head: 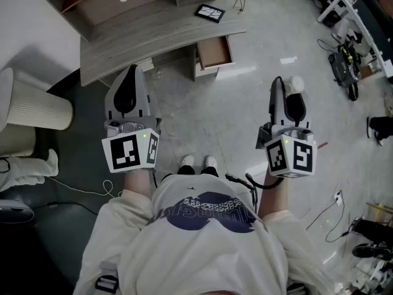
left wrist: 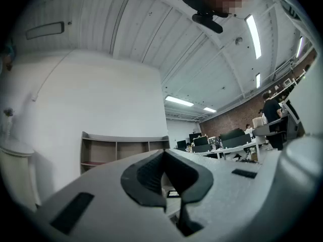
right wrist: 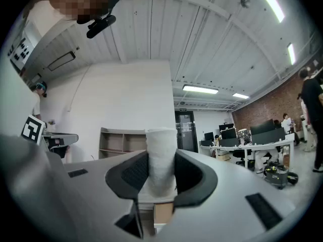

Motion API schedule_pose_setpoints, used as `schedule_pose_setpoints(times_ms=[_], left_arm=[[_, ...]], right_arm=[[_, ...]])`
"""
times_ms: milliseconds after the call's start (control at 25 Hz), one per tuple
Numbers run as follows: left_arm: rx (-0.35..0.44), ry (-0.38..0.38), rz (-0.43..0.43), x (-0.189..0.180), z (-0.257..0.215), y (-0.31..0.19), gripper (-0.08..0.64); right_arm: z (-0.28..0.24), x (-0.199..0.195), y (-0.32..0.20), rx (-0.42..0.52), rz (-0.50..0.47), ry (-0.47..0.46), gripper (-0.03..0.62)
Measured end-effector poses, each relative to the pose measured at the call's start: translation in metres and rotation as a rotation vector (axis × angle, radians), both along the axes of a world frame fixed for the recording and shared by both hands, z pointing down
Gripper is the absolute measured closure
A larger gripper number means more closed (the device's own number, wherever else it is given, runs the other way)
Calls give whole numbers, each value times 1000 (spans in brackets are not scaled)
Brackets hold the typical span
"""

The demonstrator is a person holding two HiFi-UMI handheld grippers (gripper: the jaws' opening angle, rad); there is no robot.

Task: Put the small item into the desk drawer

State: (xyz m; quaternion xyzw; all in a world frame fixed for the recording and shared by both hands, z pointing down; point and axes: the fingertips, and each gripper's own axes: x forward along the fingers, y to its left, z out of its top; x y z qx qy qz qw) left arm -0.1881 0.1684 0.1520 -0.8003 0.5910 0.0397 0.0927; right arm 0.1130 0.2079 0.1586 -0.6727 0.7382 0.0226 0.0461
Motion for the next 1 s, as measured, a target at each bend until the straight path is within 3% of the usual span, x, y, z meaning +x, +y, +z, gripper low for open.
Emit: schedule_pose_setpoints(times_ms=[560,840,920,1000], left_arm=[[-12,-3,-4,0,0,3,552],[-21,-14,30,10,2,1,547],[-40,-15,62,18,5,0,453],[-61,-29,83,27,10,-2,417]], right_arm=[[-2,1,4,-4,2,19,462],[1,8,4,-25,-44,-61,459],[2,12,3,-27,-49,-64,457],[4,15,3,-26,-60,-63,458]])
